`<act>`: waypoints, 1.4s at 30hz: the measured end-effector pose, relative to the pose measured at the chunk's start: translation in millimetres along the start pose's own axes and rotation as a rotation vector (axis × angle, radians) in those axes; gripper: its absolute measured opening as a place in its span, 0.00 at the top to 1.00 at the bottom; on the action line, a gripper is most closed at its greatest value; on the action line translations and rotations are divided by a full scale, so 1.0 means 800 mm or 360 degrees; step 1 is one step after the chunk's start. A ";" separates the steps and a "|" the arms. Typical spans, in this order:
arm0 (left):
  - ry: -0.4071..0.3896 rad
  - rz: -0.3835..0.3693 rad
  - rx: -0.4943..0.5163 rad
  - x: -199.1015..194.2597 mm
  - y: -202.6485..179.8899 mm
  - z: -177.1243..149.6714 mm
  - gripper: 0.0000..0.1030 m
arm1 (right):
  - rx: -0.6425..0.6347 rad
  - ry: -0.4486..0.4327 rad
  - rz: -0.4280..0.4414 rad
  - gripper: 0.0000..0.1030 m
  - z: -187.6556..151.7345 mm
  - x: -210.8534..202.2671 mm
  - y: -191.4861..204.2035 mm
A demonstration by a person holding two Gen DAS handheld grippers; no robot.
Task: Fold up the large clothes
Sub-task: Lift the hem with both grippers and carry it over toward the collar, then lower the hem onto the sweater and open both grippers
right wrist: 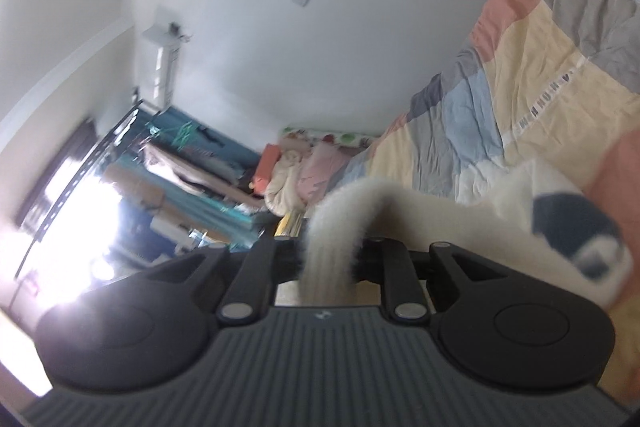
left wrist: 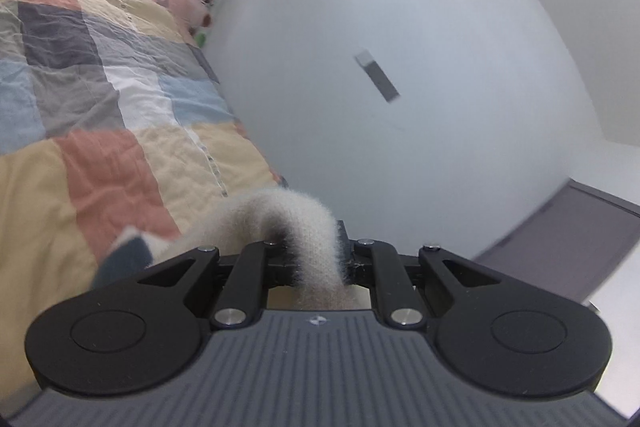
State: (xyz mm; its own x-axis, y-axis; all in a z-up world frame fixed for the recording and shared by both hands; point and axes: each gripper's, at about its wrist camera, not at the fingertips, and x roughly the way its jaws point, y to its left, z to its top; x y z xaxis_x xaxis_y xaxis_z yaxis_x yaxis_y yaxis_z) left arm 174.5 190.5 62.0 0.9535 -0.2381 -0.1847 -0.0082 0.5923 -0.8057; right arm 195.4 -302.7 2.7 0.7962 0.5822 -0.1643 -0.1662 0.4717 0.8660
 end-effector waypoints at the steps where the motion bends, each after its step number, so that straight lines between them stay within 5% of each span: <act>1: -0.0010 0.0021 -0.0011 0.016 0.006 0.006 0.86 | 0.0017 -0.0004 -0.0008 0.82 0.004 0.018 -0.002; 10: 0.0035 0.0138 0.0097 0.142 0.065 0.029 0.85 | -0.0008 -0.0093 -0.0136 0.82 0.008 0.136 -0.046; 20: 0.0186 0.0275 0.0100 0.252 0.157 0.022 0.84 | -0.0084 0.0040 -0.0363 0.82 -0.005 0.238 -0.141; 30: 0.0363 0.0370 0.0005 0.299 0.214 0.011 0.82 | -0.0055 0.0137 -0.0400 0.78 -0.005 0.276 -0.174; 33: 0.0365 0.0349 -0.0001 0.293 0.209 0.008 0.65 | -0.0083 0.0156 -0.0353 0.61 -0.006 0.268 -0.165; 35: 0.0371 0.0278 -0.0008 0.283 0.201 0.007 0.28 | -0.0087 0.0164 -0.0276 0.40 -0.011 0.258 -0.155; 37: 0.0343 0.0245 0.0043 0.269 0.184 0.007 0.25 | -0.0134 0.0185 -0.0238 0.21 -0.018 0.248 -0.137; 42: 0.0359 0.0215 0.0219 0.232 0.141 -0.005 0.24 | -0.0314 0.0267 -0.0209 0.21 -0.046 0.221 -0.099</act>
State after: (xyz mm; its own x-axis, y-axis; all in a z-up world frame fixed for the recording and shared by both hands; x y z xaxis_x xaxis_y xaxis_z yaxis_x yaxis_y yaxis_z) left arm 349.8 210.2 -65.5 0.8554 -0.3062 -0.4178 -0.0745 0.7255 -0.6842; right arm 328.1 -212.8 -111.8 0.7139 0.6011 -0.3592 -0.1908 0.6605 0.7262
